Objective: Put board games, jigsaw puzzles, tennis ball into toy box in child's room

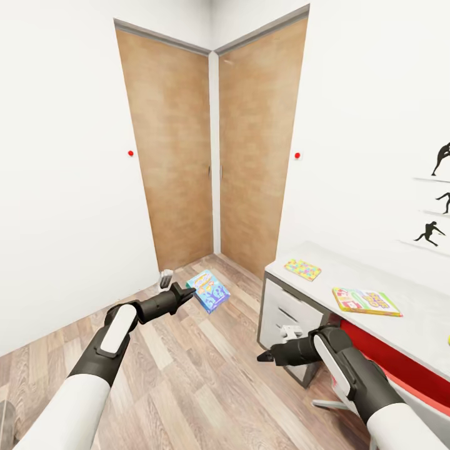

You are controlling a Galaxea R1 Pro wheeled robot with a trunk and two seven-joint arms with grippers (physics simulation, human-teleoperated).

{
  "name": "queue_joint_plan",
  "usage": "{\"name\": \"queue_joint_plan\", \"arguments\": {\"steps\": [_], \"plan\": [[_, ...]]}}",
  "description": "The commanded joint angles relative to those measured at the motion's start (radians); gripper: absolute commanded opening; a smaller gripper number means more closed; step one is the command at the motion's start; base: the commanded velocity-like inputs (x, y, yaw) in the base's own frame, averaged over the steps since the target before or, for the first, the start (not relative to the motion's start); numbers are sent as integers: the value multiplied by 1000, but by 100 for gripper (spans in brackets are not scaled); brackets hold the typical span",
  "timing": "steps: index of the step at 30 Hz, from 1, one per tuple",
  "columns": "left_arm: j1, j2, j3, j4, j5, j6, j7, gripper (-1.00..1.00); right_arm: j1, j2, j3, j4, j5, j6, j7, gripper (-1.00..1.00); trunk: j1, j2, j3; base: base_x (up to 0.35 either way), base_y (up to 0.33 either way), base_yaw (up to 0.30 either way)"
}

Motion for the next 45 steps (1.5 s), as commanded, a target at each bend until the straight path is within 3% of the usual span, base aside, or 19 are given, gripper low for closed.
{"name": "queue_joint_plan", "arguments": {"steps": [1,13,22,25,26,29,34,45], "plan": [[-1,-1,3,0,2,7,-4,-100,-1,-1,2,-1,3,3,4,100,1,-2,-2,329,0,0],[0,-1,0,-3,2,6,-4,-100,3,-1,2,-39,3,3,4,100,1,-2,-2,335,0,0],[1,-1,0,-5,2,6,-4,-100,29,-4,-8,-129,3,3,0,100,1,-2,1,339,0,-50],[0,-2,-2,-16,5,7,-6,-100,37,-32,-11,-193,1,3,1,100,1,-2,1,339,0,-38],[21,-9,-5,-72,6,8,-90,-100,122,-157,-110,-469,-35,3,8,100,1,-2,1,161,0,-257],[25,-10,-6,-79,5,8,-107,-100,141,-176,-163,-515,-64,3,9,100,1,-2,1,105,0,-268],[28,-11,-6,-89,6,9,-120,-100,155,-191,-208,-548,-87,3,10,100,1,-2,1,54,0,-278],[29,-11,-6,-97,7,11,-126,-100,161,-198,-234,-565,-98,3,11,100,1,-2,2,10,0,-288]]}}
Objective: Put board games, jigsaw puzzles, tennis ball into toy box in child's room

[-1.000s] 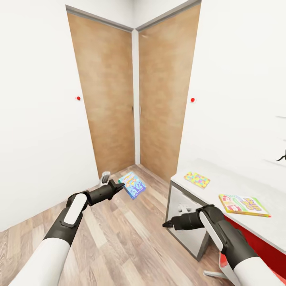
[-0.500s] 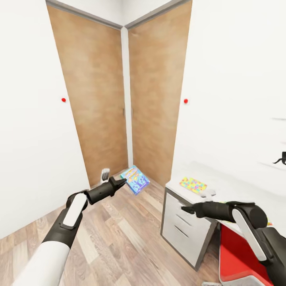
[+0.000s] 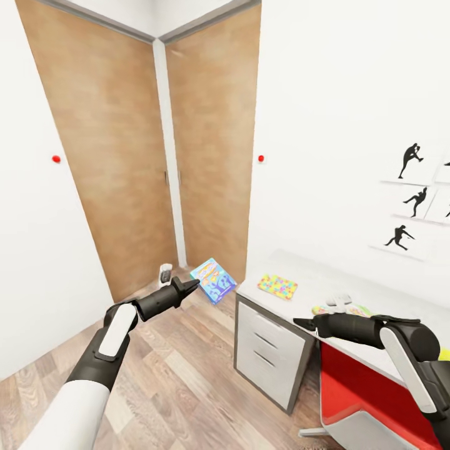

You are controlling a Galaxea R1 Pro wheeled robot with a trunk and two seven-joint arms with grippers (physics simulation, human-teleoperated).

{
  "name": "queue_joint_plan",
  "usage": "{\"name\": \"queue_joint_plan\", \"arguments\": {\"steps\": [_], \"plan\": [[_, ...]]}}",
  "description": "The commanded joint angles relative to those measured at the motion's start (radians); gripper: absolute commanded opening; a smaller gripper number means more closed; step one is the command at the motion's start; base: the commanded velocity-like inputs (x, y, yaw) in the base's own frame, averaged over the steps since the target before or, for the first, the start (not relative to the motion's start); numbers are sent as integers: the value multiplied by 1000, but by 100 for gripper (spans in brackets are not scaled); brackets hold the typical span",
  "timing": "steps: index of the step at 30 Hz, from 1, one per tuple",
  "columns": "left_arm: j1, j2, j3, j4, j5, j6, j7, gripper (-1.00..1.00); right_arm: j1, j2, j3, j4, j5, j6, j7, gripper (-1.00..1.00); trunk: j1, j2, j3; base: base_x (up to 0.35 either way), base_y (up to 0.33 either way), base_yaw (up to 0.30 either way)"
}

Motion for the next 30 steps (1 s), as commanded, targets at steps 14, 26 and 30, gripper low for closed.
{"name": "queue_joint_plan", "arguments": {"steps": [14,26,30], "plan": [[-1,0,5,-1,5,8,-4,-100,-1,-1,-2,-1,7,3,8,100,1,-2,2,0,0,-290],[-1,-1,4,-1,4,8,-3,-100,-1,-1,-16,-1,7,3,8,100,1,-2,8,0,0,-288],[-1,-1,4,-1,4,8,-3,-100,-1,-1,-17,-1,7,3,8,100,1,-2,11,1,0,-287]]}}
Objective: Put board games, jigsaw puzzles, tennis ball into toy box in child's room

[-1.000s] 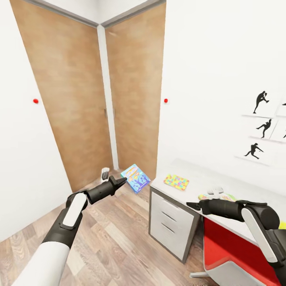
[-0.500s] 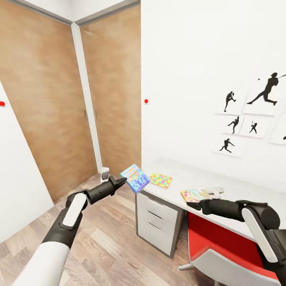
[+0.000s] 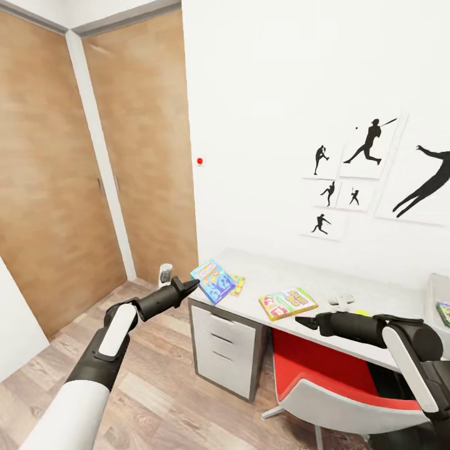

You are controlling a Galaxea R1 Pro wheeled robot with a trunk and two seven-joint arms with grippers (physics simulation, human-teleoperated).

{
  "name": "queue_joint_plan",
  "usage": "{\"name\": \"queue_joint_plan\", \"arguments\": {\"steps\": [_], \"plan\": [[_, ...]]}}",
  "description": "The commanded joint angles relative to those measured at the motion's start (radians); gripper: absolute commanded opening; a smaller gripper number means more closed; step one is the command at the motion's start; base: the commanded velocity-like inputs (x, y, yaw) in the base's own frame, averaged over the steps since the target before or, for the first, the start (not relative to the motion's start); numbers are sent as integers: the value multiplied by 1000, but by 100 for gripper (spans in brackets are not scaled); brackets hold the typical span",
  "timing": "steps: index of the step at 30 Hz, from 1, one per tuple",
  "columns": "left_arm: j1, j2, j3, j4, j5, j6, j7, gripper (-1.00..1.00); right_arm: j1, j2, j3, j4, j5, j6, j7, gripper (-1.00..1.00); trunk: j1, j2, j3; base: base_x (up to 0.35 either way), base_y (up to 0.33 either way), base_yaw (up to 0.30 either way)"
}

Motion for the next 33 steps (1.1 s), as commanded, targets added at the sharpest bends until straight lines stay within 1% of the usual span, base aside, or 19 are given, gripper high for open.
{"name": "queue_joint_plan", "arguments": {"steps": [1,6,16,22,23,24,26,27,30,33], "plan": [[-1,-1,4,0,4,8,-4,-100,-1,0,-1,0,9,4,10,100,1,-2,-1,19,0,-287],[-1,-1,4,0,2,7,-2,-100,-1,2,-1,0,9,4,10,100,1,-2,2,89,0,-287],[1,-2,3,0,-2,5,2,-100,-1,5,-2,0,9,4,10,100,1,-2,7,265,0,-287],[1,-3,2,0,-2,6,0,-100,-10,9,-5,3,9,4,8,100,1,-2,11,79,0,-286],[1,-5,2,0,-1,6,-1,-100,-23,10,-21,8,9,4,6,100,1,-2,11,26,0,-286],[1,-6,2,0,0,6,-1,-100,-31,11,-46,10,8,4,6,100,1,-2,12,16,0,-286],[1,-6,2,0,2,6,-3,-100,-36,12,-75,11,8,4,6,100,1,-2,13,12,0,-286],[1,-6,2,0,2,6,-3,-100,-36,12,-75,11,8,4,6,100,1,-2,14,10,0,-286],[1,-9,2,0,4,5,-13,-100,-40,15,-104,12,6,4,6,100,1,-2,15,7,0,-229],[1,-16,2,1,3,4,-20,-100,-40,18,-120,12,5,4,6,100,1,-2,16,3,0,-121]]}}
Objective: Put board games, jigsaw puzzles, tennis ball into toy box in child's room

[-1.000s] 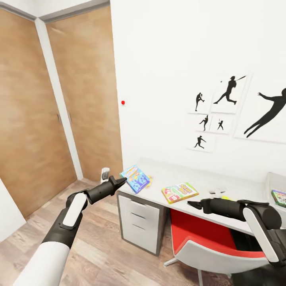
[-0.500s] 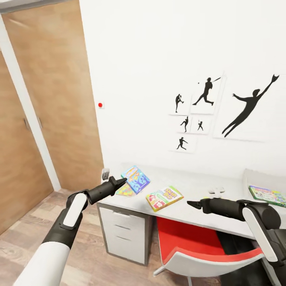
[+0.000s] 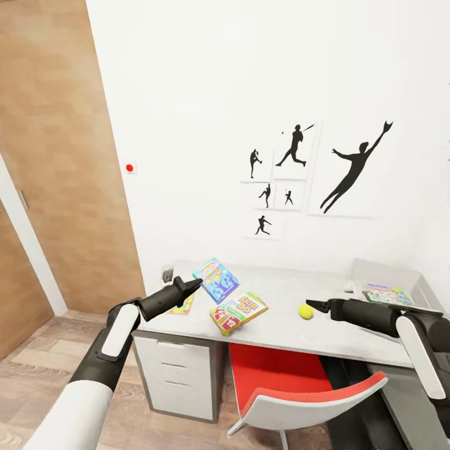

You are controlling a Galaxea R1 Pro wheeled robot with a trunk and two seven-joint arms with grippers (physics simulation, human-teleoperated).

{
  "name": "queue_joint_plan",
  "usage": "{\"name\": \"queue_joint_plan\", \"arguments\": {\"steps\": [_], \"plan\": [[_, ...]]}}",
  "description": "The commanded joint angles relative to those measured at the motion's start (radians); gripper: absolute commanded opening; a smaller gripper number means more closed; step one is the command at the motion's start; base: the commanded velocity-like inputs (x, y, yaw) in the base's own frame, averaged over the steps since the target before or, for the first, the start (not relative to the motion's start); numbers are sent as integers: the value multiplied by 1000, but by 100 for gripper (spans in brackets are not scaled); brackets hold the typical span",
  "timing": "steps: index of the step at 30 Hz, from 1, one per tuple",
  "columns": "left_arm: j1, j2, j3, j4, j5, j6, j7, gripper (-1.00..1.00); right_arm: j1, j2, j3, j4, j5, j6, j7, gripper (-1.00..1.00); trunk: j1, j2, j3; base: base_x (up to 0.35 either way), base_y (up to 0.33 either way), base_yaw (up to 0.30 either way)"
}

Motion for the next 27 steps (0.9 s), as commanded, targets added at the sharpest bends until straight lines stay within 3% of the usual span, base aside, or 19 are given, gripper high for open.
{"name": "queue_joint_plan", "arguments": {"steps": [1,6,9,14,15,16,18,22,27], "plan": [[0,-4,4,0,-1,7,-5,-100,0,1,-5,0,8,4,11,100,0,-1,0,2,0,-76],[1,-24,-5,1,0,0,-14,-100,1,3,-12,1,-1,4,13,100,0,-1,0,1,0,-44],[12,-40,-30,3,1,-47,-42,-100,1,11,-15,7,-27,4,16,100,0,-1,0,0,0,-16],[41,-56,-105,14,-3,-224,-134,-100,7,51,-17,17,-124,4,21,100,0,-1,0,0,0,-7],[45,-58,-127,19,-3,-267,-145,-100,9,62,-16,19,-148,4,21,100,0,-1,0,0,0,-3],[51,-65,-176,37,-2,-357,-161,-100,15,85,-15,21,-192,4,22,100,0,-1,0,0,0,-2],[54,-76,-227,58,1,-447,-172,-100,22,107,-14,23,-226,4,23,100,0,-1,0,0,0,-2],[58,-92,-310,86,4,-583,-184,-100,30,138,-13,25,-265,4,26,100,0,-1,0,0,0,0],[64,-101,-351,97,9,-665,-191,-100,34,160,-12,25,-287,4,52,100,0,-1,0,0,0,0]]}}
